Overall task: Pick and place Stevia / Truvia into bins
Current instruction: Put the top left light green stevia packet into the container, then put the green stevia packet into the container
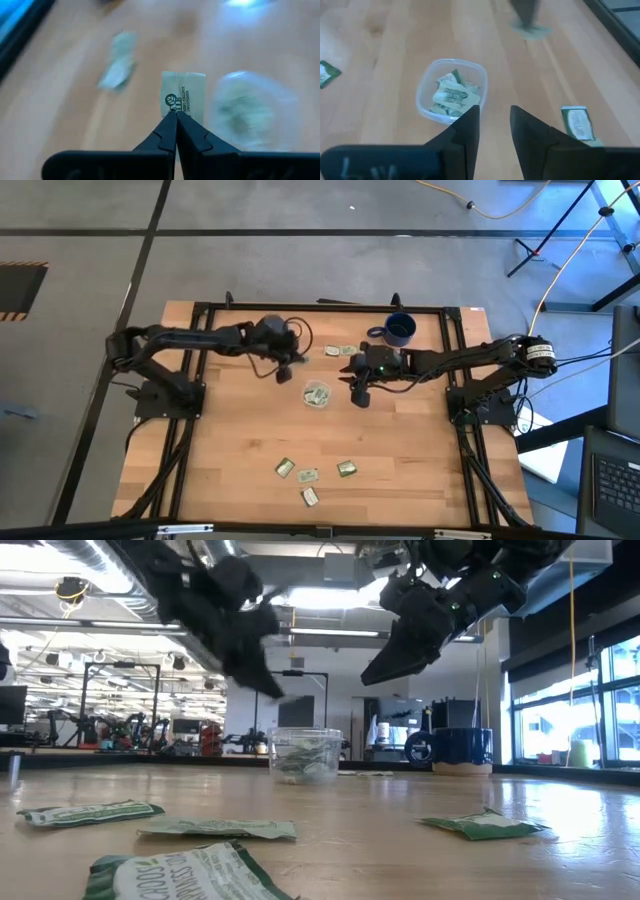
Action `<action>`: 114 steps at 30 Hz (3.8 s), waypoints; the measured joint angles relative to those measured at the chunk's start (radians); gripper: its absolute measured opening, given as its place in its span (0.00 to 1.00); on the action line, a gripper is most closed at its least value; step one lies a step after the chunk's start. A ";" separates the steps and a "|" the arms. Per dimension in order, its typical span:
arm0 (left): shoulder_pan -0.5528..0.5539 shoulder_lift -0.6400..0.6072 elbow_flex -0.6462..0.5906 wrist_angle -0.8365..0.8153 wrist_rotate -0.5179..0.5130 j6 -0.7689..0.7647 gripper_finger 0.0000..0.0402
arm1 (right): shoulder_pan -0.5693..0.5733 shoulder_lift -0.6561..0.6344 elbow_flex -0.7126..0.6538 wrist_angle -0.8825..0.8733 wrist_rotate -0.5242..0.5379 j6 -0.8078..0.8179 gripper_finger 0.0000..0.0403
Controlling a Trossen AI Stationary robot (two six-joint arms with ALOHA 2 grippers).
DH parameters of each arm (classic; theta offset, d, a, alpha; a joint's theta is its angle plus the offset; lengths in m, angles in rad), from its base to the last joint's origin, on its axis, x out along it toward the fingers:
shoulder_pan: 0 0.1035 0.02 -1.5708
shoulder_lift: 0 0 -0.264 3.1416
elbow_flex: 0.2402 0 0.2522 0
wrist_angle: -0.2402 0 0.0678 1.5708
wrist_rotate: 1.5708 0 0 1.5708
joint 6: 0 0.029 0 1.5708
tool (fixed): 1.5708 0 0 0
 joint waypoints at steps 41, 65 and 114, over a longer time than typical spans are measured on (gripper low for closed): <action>-0.220 0.217 0.002 0.179 -0.063 0.014 0.11 | -0.040 0.000 0.000 -0.014 0.038 0.051 0.28; -0.144 -0.167 -0.066 0.193 -0.090 -0.040 0.11 | -0.229 0.111 0.102 0.029 -0.104 -0.090 0.28; -0.136 -0.257 -0.207 0.296 -0.109 -0.087 0.11 | -0.316 0.553 0.349 -0.159 -0.095 -0.102 0.12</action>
